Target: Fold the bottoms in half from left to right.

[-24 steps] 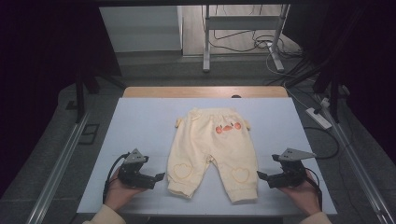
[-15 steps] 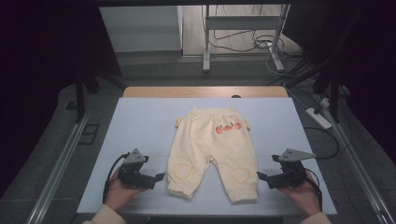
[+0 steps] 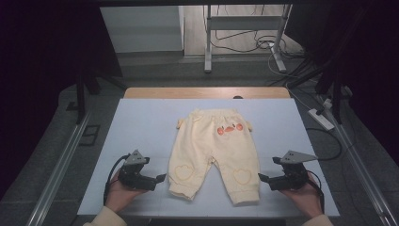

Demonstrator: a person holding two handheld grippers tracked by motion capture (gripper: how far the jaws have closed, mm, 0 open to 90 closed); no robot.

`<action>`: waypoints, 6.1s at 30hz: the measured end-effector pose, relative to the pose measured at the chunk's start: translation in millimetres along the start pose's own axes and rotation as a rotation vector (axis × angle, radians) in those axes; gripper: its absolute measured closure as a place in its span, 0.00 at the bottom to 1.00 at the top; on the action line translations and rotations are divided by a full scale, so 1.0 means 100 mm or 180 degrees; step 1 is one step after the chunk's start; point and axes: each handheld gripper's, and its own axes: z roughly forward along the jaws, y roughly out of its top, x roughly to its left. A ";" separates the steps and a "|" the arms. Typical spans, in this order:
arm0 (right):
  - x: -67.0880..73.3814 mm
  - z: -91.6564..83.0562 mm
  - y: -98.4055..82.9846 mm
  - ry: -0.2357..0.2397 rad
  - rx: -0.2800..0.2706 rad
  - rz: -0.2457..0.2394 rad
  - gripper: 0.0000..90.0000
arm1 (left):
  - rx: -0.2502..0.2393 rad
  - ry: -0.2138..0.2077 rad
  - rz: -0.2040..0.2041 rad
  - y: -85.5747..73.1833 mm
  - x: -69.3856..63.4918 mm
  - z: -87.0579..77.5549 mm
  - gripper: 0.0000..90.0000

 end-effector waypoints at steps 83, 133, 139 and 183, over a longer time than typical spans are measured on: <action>1.09 0.88 0.67 0.0930 -0.0024 -0.0431 0.16 | -0.0008 0.0005 0.0048 0.02 0.00 0.02 0.05; 1.97 1.59 0.87 0.1414 0.0275 -0.0825 0.18 | -0.0061 0.0005 -0.0011 0.02 0.02 -0.01 0.05; 2.01 1.66 0.86 0.1402 0.0325 -0.0808 0.18 | -0.0066 -0.0005 -0.0003 0.02 0.02 -0.01 0.05; 1.93 1.56 0.89 0.1301 0.0409 -0.0907 0.88 | -0.0002 0.0002 -0.0024 0.19 0.06 0.14 0.10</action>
